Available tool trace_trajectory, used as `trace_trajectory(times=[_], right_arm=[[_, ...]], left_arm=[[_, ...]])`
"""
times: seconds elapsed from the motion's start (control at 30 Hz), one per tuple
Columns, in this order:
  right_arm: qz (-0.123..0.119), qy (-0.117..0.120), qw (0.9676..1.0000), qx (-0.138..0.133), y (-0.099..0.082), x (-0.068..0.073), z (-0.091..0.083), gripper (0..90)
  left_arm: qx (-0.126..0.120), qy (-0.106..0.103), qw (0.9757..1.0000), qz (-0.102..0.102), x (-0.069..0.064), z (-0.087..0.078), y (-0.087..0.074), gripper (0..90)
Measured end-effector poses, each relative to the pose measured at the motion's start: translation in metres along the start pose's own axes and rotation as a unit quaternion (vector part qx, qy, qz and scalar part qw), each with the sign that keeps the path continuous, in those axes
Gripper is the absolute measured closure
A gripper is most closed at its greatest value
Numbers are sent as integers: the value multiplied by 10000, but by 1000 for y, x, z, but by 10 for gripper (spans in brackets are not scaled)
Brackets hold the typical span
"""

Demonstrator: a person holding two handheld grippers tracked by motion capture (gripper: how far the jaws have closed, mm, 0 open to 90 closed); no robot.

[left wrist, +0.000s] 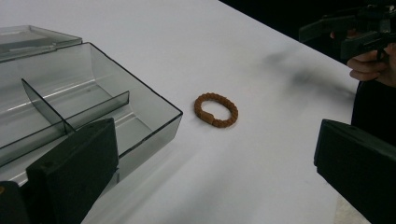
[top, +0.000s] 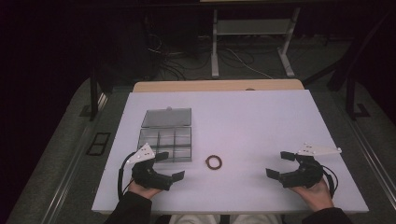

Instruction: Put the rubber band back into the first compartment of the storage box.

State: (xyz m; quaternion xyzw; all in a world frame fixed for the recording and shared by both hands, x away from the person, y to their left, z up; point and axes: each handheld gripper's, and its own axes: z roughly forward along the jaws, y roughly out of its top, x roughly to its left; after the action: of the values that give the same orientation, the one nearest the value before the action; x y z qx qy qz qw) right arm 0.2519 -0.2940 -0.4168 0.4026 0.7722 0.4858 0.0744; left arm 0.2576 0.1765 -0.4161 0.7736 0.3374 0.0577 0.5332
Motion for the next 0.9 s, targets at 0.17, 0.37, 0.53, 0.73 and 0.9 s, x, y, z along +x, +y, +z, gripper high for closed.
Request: trace_trajectory(times=[0.17, 0.37, 0.53, 0.73, 0.9], right_arm=[[-20, 39, 10000, 32, 0, 0, 1, 0], [10, 66, 9999, 90, -2, -1, 1, 0], [4, 65, 9999, 145, -2, -1, 2, 0], [26, 89, 9998, 162, -3, -2, 3, 0], [49, 116, 9997, 232, -4, -2, 3, 0]], left_arm=[[-26, 24, 10000, -10, 0, -1, 0, 0], [-24, 56, 10000, 28, 0, -3, 0, 0], [-39, 89, 9999, 28, 1, -5, 1, 0], [-30, 119, 9999, 52, 1, -7, 3, 0], [-56, 129, 9999, 64, 1, -9, 7, 0]])
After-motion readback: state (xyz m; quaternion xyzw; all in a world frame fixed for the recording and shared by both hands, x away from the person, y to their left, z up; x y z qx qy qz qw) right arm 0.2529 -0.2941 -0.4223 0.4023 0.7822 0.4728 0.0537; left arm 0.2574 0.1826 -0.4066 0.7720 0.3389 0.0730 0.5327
